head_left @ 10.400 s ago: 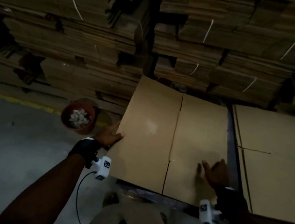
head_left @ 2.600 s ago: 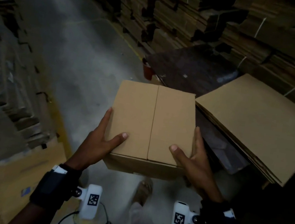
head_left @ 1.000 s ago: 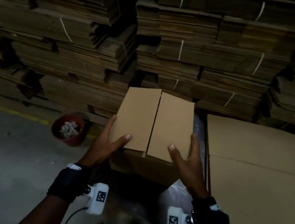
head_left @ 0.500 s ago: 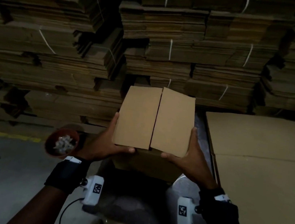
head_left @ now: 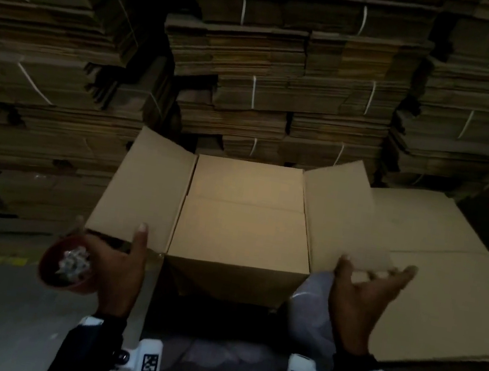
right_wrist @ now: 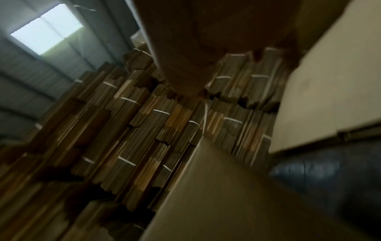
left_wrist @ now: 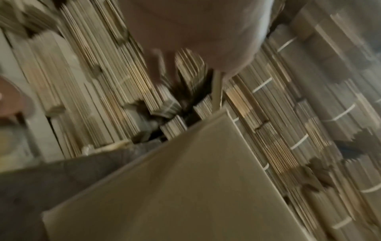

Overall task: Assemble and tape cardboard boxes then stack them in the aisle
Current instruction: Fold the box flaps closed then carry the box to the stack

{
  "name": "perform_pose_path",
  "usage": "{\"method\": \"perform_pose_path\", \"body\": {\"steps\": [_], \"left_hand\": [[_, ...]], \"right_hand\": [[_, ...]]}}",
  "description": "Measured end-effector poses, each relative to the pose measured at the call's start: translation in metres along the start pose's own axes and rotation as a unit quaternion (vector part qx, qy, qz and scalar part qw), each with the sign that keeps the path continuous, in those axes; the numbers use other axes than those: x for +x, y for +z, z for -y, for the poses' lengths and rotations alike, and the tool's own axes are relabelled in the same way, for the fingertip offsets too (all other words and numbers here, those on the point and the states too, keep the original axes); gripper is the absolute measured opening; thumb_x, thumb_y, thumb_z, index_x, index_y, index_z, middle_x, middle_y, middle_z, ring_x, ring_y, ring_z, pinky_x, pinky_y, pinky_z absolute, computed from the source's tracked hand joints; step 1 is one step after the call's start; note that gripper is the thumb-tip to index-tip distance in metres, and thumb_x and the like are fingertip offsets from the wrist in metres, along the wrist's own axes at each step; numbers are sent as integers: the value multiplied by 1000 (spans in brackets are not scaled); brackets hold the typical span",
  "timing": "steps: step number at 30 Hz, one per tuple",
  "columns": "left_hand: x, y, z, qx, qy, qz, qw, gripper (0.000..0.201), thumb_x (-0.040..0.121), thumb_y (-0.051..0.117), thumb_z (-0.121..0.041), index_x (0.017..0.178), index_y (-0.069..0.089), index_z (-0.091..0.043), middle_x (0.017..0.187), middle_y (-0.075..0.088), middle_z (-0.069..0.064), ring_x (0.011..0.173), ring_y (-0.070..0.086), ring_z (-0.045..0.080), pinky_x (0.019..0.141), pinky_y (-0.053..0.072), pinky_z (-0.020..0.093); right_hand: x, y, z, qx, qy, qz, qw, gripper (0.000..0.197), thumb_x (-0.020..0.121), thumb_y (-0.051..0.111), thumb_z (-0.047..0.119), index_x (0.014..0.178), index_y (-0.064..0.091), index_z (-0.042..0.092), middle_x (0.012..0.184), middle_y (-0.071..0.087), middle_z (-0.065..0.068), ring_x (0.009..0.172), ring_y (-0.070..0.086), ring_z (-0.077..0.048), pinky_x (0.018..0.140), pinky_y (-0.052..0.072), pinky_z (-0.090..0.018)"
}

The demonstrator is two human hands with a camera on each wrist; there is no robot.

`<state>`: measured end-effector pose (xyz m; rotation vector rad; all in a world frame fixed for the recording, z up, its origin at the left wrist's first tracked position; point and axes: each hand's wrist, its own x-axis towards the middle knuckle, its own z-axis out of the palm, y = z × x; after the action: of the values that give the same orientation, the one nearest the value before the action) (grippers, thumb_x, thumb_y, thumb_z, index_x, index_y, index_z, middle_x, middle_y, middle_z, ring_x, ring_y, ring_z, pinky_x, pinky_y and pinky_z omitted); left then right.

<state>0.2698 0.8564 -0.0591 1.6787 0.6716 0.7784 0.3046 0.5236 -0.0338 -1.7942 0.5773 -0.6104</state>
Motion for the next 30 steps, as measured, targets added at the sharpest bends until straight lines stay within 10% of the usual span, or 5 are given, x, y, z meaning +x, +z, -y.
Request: {"method": "perform_pose_path", "body": {"steps": [3,7,15,22,30], "left_hand": [[1,-5,9,202,78,-33,976,96,88,68,-50,158,12,-16,160,22,23,145,28,38,119,26,52],[11,-4,7,373,170,71,909,65,94,30,-60,140,47,-17,147,43,19,136,35,41,109,28,69],[12,28,17,183,-52,373,908,124,60,59,-95,159,15,-34,163,31,0,144,38,23,117,35,51],[40,20,8,306,18,252,918,100,66,57,-92,150,33,-43,165,16,2,151,13,29,117,21,62],[69,61,-22,203,113,149,961,21,99,61,-21,112,68,-6,104,71,15,98,66,32,76,42,32]], "right_hand": [[18,-7,-12,-293,-132,39,946,82,90,66,17,158,21,9,164,15,-22,150,18,-39,114,26,-63],[38,9,14,-359,-173,277,874,69,99,55,20,159,22,14,169,10,-16,146,31,-36,112,32,-58],[61,72,34,-315,-99,425,843,60,107,23,58,161,0,43,169,18,4,151,29,-27,121,23,-41],[41,63,10,-268,-102,359,888,57,106,40,49,160,21,40,153,50,-10,132,53,-35,108,42,-41],[17,39,9,-354,-275,357,819,44,100,47,27,142,57,20,99,60,-17,92,58,-35,79,49,-41]]}}
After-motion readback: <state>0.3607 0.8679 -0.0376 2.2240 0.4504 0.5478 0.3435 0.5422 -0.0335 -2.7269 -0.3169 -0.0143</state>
